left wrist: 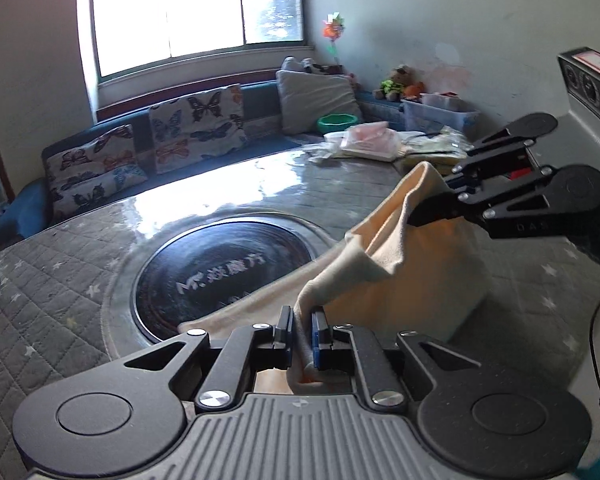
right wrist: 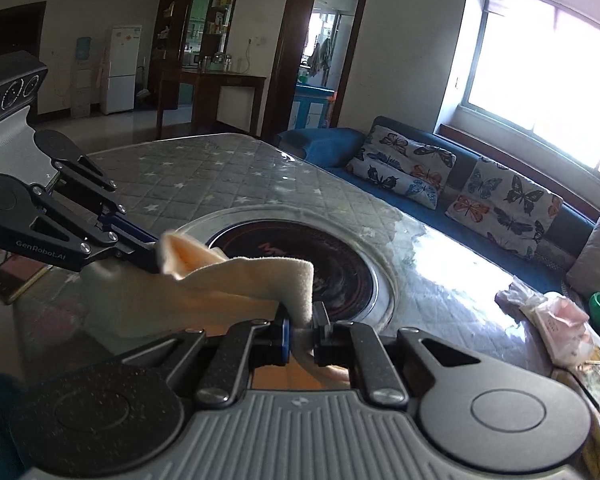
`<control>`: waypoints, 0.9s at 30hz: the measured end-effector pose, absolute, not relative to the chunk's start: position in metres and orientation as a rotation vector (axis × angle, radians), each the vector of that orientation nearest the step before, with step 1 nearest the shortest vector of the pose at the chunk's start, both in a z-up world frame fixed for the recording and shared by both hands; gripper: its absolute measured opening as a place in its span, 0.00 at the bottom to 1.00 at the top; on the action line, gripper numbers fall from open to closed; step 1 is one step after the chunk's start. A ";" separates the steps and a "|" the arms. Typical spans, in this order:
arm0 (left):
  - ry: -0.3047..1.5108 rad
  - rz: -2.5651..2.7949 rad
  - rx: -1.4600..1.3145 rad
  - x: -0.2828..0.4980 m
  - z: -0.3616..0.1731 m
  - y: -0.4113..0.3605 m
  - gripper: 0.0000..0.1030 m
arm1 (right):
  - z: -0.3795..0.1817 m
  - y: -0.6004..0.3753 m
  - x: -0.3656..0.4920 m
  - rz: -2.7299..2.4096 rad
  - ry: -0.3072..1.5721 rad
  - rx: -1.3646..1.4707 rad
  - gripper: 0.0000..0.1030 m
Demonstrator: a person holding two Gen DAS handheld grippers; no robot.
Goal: Fold clothes
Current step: 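Lift the held hem with both grippers and carry it toward the collar, then lay the hem over the body and open both grippers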
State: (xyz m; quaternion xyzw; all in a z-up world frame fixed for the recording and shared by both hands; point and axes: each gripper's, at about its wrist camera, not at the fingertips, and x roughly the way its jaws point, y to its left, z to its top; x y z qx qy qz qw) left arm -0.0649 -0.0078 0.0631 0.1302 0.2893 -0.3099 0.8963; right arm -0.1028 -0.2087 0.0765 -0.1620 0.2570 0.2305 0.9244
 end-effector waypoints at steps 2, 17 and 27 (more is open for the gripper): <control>0.613 -0.613 0.264 -0.047 0.060 -0.009 0.09 | 0.073 -0.206 -0.084 0.467 0.535 -0.334 0.09; 0.747 -0.445 0.258 0.031 0.013 -0.011 0.09 | 0.011 -0.184 0.001 0.412 0.644 -0.302 0.11; 0.740 -0.427 0.187 0.015 0.026 0.008 0.18 | -0.001 -0.205 0.016 0.354 0.671 -0.195 0.27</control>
